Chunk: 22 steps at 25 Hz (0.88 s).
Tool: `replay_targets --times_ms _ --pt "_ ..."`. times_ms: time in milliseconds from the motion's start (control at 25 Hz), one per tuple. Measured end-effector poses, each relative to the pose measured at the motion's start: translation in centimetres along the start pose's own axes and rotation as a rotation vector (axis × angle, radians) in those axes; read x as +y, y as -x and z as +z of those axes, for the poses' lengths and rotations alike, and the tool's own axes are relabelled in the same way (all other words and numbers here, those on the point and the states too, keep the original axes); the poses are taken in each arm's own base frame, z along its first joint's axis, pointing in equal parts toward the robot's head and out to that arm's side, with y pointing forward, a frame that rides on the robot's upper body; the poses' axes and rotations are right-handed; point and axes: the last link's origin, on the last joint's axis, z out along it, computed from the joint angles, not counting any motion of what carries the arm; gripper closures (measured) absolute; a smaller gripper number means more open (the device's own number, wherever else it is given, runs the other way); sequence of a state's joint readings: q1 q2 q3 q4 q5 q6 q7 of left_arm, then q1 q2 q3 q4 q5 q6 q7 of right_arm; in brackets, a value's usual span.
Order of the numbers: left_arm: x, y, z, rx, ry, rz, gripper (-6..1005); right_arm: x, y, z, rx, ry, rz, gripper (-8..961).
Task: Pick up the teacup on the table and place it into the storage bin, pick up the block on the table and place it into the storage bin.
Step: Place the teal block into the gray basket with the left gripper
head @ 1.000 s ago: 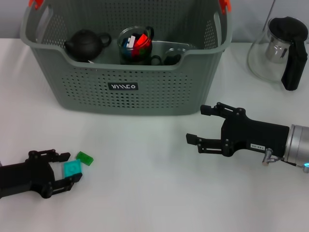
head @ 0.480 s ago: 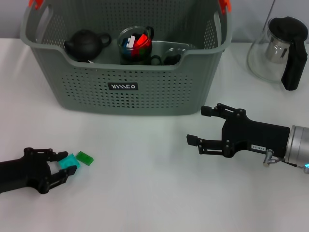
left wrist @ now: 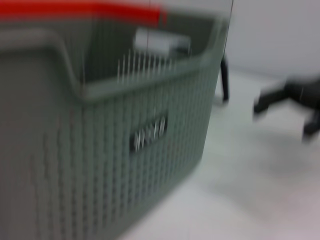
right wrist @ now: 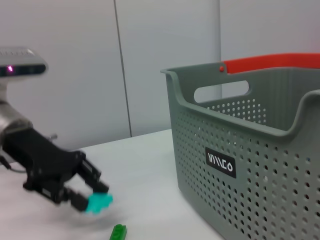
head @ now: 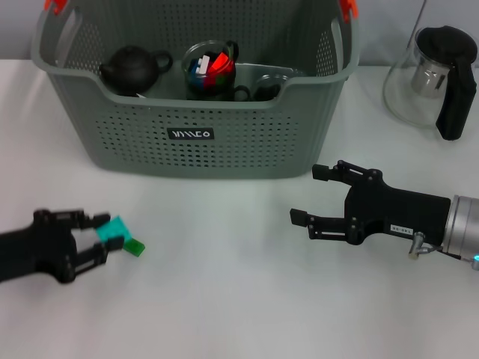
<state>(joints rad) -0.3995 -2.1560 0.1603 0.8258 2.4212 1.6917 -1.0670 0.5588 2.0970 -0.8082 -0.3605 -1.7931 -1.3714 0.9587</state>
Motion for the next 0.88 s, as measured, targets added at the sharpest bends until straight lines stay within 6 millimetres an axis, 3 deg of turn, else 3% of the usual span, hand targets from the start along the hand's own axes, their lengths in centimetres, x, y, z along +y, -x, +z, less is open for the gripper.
replay_targets --times_ms 200,400,720,880 --pt "-0.1 -4.2 -0.2 0.195 0.073 -0.007 589 0.0 -0.1 0.0 0.001 0.0 0.001 11" --pt "-0.7 -8.6 1.4 0.313 0.156 -0.035 587 0.1 0.0 -0.1 -0.004 0.001 0.003 11" --pt "-3.3 -15.7 7.0 0.482 0.126 -0.019 584 0.1 0.1 0.0 -0.006 0.004 0.0 12" --pt "-5.2 -17.3 10.2 0.419 0.018 -0.032 582 0.0 0.4 0.2 -0.01 0.009 -0.009 12"
